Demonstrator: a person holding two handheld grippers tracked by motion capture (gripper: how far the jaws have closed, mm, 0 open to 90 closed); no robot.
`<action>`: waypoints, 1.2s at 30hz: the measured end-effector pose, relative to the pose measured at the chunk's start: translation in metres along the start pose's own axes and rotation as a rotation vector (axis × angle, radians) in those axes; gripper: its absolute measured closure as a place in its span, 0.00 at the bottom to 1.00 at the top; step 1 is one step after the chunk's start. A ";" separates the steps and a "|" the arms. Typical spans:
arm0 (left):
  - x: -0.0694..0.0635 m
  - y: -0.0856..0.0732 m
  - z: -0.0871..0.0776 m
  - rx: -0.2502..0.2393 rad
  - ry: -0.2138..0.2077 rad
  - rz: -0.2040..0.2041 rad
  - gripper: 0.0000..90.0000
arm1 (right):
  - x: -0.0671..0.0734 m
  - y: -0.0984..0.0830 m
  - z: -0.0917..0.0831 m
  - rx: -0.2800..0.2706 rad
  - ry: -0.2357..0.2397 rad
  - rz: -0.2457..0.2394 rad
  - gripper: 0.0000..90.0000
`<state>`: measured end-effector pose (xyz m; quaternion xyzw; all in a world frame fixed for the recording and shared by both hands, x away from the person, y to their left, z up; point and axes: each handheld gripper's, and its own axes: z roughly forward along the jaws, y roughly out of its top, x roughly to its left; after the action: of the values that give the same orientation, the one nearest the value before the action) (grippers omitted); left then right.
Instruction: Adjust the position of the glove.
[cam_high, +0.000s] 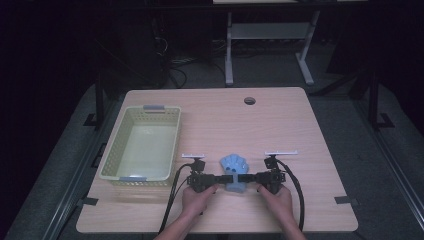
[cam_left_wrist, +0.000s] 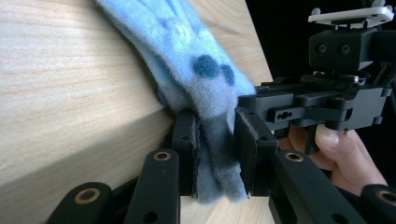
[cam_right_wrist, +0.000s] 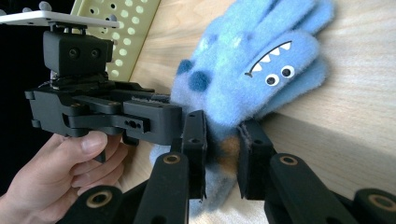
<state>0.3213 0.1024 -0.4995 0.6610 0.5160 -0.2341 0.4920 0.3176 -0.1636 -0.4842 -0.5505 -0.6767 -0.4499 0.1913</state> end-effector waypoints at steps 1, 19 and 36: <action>-0.001 0.000 0.000 0.000 -0.002 0.004 0.79 | 0.000 0.000 -0.001 -0.003 -0.002 -0.002 0.85; -0.018 0.011 -0.004 -0.007 -0.030 0.055 0.79 | 0.009 0.004 -0.017 -0.058 0.039 0.001 0.87; -0.037 0.024 -0.015 -0.009 -0.034 0.110 0.79 | 0.027 0.011 -0.028 -0.106 0.050 -0.048 0.87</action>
<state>0.3275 0.1000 -0.4535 0.6821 0.4714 -0.2154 0.5159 0.3125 -0.1716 -0.4452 -0.5320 -0.6599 -0.5033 0.1681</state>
